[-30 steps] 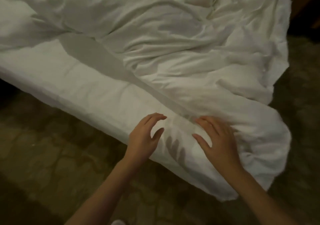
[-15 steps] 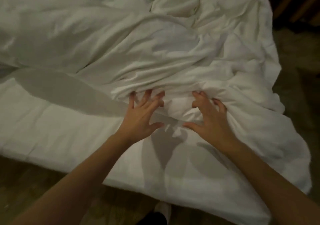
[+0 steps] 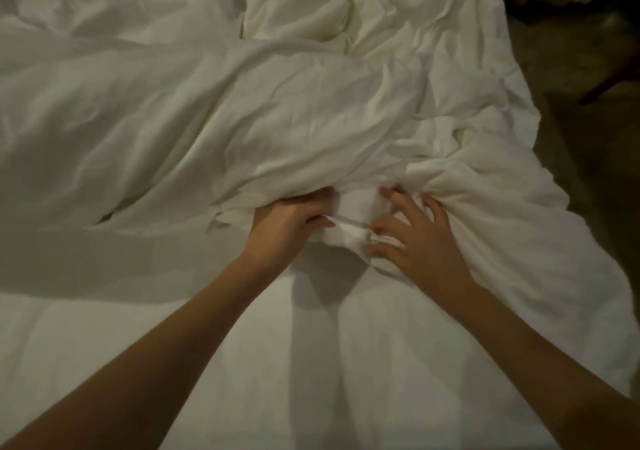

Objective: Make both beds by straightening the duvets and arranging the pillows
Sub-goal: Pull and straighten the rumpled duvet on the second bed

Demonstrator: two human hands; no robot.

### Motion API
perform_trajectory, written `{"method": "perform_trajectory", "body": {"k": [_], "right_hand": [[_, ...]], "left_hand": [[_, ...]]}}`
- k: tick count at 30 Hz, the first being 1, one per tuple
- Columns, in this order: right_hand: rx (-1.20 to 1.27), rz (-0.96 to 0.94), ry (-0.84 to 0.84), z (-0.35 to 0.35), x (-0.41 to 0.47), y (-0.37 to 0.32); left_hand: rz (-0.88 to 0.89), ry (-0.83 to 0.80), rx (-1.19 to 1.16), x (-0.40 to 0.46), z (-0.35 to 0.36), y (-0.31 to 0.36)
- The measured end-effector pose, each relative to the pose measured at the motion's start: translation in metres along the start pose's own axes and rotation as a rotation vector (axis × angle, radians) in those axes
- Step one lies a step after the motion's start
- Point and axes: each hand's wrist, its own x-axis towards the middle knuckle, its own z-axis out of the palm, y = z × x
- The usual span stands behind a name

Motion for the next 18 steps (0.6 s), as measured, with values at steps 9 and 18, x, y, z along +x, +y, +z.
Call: {"method": "perform_trajectory", "body": {"k": [9,18], "right_hand": [[0.432,0.461,0.122,-0.100,-0.006,-0.087],[0.643,0.601,0.011,-0.129,0.045,-0.046]], "left_hand": [[0.012,-0.257,-0.157,0.000,-0.125,0.065],[-0.143,-0.324,-0.039,0.080,-0.126,0.061]]}}
